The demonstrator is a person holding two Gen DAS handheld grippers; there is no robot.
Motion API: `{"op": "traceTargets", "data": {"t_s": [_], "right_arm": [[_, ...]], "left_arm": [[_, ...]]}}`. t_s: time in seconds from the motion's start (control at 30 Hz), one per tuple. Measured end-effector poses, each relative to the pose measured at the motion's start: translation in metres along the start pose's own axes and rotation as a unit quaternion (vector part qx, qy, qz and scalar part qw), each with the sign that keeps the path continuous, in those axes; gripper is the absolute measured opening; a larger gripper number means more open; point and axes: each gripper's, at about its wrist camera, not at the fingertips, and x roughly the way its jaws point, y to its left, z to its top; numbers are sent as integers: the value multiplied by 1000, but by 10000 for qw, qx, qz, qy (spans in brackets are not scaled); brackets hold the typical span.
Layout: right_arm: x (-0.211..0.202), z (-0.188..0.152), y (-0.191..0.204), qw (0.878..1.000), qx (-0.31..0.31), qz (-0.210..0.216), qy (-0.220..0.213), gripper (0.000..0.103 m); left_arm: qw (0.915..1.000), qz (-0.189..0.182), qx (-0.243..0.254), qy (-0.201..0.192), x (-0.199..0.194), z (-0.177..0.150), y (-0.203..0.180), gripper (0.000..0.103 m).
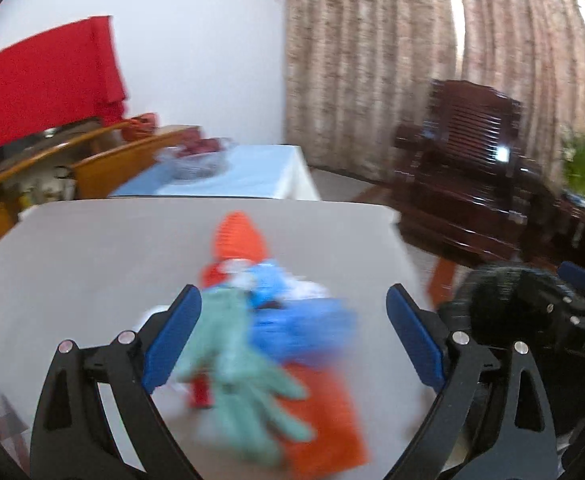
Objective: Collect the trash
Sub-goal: 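Grasp the green glove with the left tool while the right tool grasps blue bags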
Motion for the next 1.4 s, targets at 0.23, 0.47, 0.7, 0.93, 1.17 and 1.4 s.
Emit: {"op": "traceTargets", "data": {"t_s": [0.23, 0.47, 0.7, 0.93, 1.17, 1.4], "right_arm": [[34, 2, 52, 9987, -219, 454, -26, 94], [66, -2, 74, 9976, -320, 580, 212, 83], [75, -7, 73, 9978, -349, 482, 292, 83], [86, -11, 85, 9959, -342, 722, 426, 80], [95, -20, 109, 9919, -559, 996, 554, 80], [111, -32, 122, 9882, -660, 1099, 840, 69]], "left_arm": [[9985, 453, -290, 135, 13, -4, 60, 91], [9980, 320, -362, 417, 52, -12, 78, 83], [9969, 150, -373, 678, 87, -20, 71, 74], [9948, -73, -439, 921, 99, -28, 69, 28], [9949, -195, -625, 763, 83, -24, 81, 14], [9948, -149, -781, 637, 58, -22, 95, 13]]}}
